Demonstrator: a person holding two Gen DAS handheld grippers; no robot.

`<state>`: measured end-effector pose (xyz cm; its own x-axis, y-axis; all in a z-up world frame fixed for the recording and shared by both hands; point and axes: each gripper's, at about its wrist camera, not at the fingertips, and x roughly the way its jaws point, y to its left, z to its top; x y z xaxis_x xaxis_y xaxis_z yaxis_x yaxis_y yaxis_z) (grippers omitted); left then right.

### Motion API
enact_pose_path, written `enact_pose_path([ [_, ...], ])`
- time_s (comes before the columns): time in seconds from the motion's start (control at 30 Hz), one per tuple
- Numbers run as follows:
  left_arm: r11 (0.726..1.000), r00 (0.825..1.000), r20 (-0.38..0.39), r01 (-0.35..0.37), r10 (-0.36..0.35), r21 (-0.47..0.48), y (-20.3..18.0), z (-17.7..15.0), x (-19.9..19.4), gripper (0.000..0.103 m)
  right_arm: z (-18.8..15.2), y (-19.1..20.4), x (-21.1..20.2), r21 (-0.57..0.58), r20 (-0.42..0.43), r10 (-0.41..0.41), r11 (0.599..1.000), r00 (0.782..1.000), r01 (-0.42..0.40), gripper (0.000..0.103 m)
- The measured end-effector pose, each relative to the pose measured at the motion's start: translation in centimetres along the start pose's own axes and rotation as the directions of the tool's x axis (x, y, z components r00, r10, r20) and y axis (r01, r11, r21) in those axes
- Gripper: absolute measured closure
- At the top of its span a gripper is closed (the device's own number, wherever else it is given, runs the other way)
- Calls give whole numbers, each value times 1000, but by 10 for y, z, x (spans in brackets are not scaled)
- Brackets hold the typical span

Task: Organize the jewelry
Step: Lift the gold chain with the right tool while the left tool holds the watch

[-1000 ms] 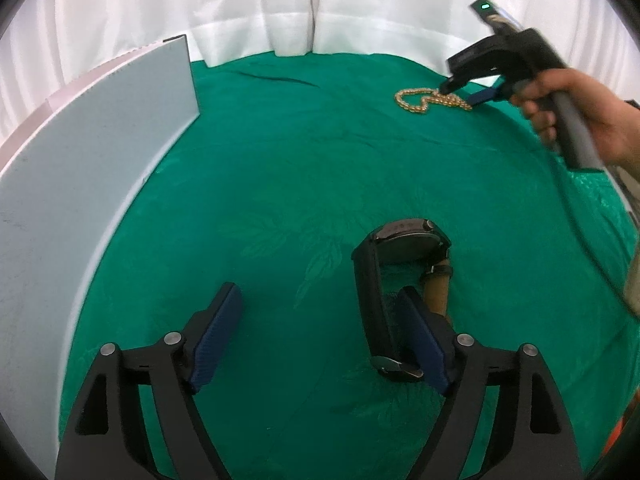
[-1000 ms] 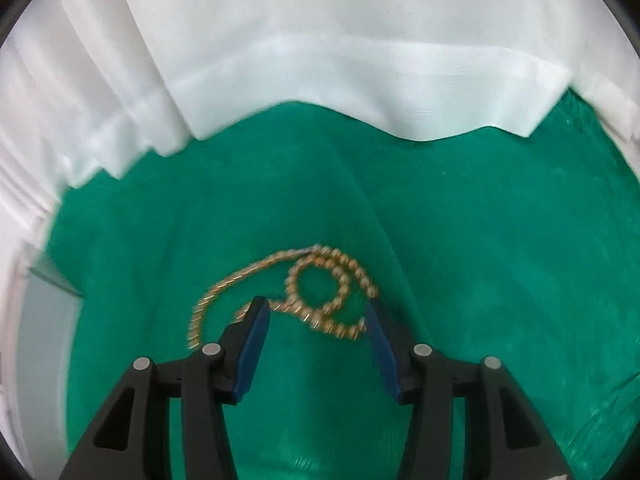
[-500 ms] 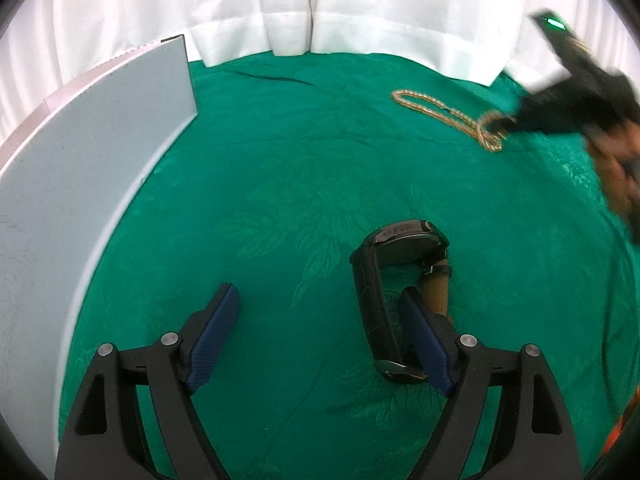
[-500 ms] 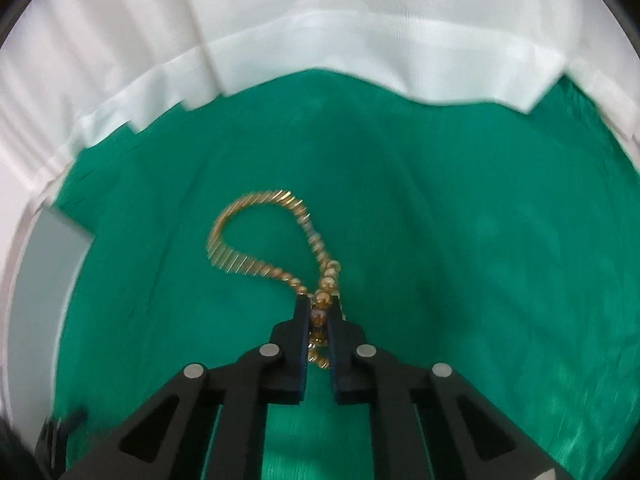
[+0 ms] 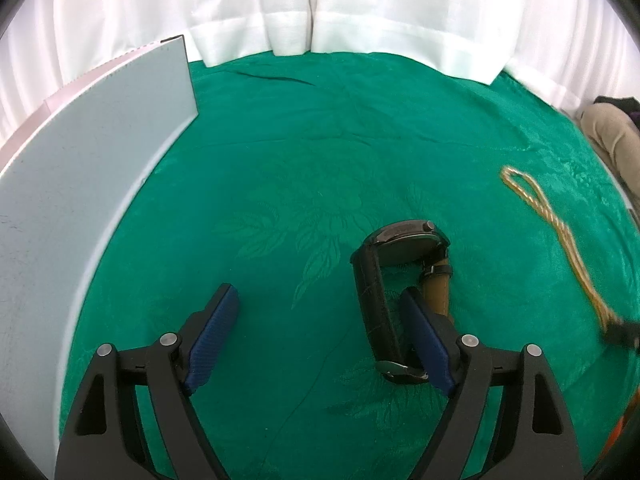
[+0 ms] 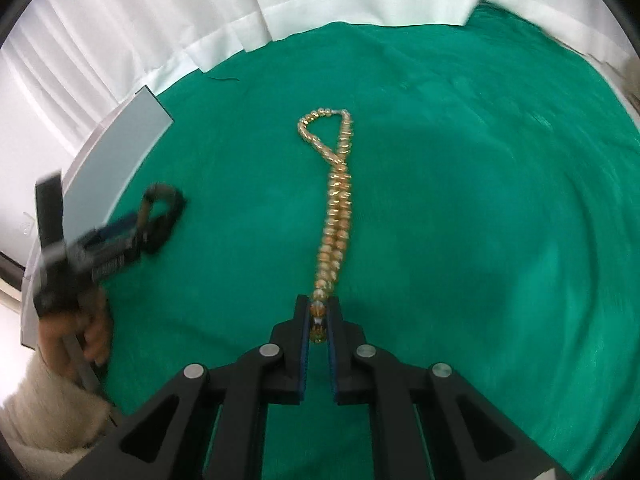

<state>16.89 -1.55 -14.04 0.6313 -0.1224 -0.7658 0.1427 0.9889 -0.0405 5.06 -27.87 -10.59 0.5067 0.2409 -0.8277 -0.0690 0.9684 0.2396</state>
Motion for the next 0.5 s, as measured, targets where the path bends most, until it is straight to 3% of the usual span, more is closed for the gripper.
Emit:
enact_pose_path([
  [0.23, 999, 999, -12, 33, -33, 8, 3, 0, -1, 15, -19, 6, -11, -5, 59, -75, 997, 995, 76, 94],
  [0.27, 998, 998, -24, 59, -60, -5, 8, 1, -3, 15, -20, 3, -16, -5, 62, -100, 995, 993, 100, 85],
  [0.3, 997, 996, -30, 78, -79, -20, 12, 1, -5, 15, -22, -1, -23, -4, 76, -119, 993, 990, 119, 62],
  [0.33, 990, 991, -34, 125, -128, -65, 22, 0, -12, 15, -22, -1, -30, -2, 111, -135, 991, 985, 137, 52],
  [0.37, 982, 986, -33, 159, -163, -100, 31, -2, -18, 15, -22, -2, -37, 0, 144, -138, 990, 980, 139, 47],
  [0.5, 964, 979, -12, 200, -206, -174, 59, -10, -37, 15, -30, -3, -52, -3, 203, -131, 991, 970, 135, 47],
])
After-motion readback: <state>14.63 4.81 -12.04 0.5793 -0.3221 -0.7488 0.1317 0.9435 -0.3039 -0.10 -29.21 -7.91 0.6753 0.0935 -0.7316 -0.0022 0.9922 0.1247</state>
